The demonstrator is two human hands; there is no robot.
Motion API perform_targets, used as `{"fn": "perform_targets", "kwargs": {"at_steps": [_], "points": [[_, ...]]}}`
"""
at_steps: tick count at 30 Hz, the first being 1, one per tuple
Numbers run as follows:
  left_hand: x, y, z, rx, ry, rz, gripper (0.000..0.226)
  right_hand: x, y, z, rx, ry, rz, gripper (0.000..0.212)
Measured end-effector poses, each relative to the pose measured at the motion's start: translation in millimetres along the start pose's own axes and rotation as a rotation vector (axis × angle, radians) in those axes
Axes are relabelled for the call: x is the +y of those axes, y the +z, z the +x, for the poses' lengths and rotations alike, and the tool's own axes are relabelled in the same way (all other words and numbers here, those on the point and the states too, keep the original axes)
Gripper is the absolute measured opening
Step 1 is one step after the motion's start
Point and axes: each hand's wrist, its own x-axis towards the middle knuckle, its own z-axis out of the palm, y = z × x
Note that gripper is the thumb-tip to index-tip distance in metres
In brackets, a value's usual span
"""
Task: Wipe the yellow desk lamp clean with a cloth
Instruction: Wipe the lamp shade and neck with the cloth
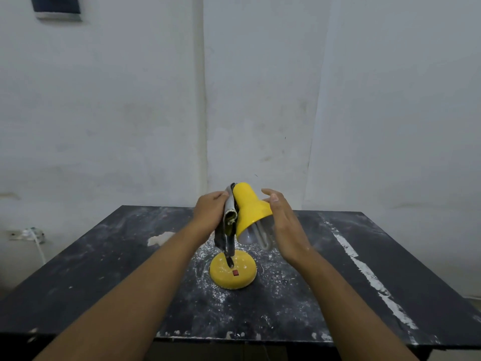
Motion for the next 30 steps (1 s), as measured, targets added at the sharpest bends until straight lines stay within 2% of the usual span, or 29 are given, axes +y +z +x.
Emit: {"fn": "perform_targets", "kwargs": {"at_steps": [3,7,10,11,13,15,17,23,27,30], "points": [[-13,8,-28,0.074,0.084,-0.026,0.025,-1,0,0,0.005,-0.001,-0.009,0.048],[-36,12,-55,0.009,0.121,-0.006,0.046,-2,1,2,0.01,0.009,0.011,0.056],[-38,14,-74,0.094,0.158,-0.038,0.025,-3,1,0,0.006,0.018,0.015,0.055],[-33,14,-80,0.145,0.201,-0.079,0.02,-3,2,-1,0.006,0.023,0.015,0.054],[-22,13,-87,0.197,0.369,-0.126,0.024,-7,3,-3,0.009,0.021,0.021,0.052],[-14,17,-87,0.176,0.559,-0.052,0.029,-10,2,-4,0.017,0.028,0.035,0.049],[-9,22,-82,0.146,0.624,0.049,0.03,-14,-1,-5,0.011,0.042,0.057,0.044],[-17,22,-67,0.163,0.384,-0.058,0.03,-14,-3,-6,-0.016,0.072,0.075,0.059],[-18,27,-82,0.154,0.261,-0.262,0.028,-12,-5,-7,-0.013,0.053,0.062,0.056],[-28,34,-85,0.183,0.184,-0.294,0.027,-12,-5,-6,-0.029,0.055,0.047,0.054]]}}
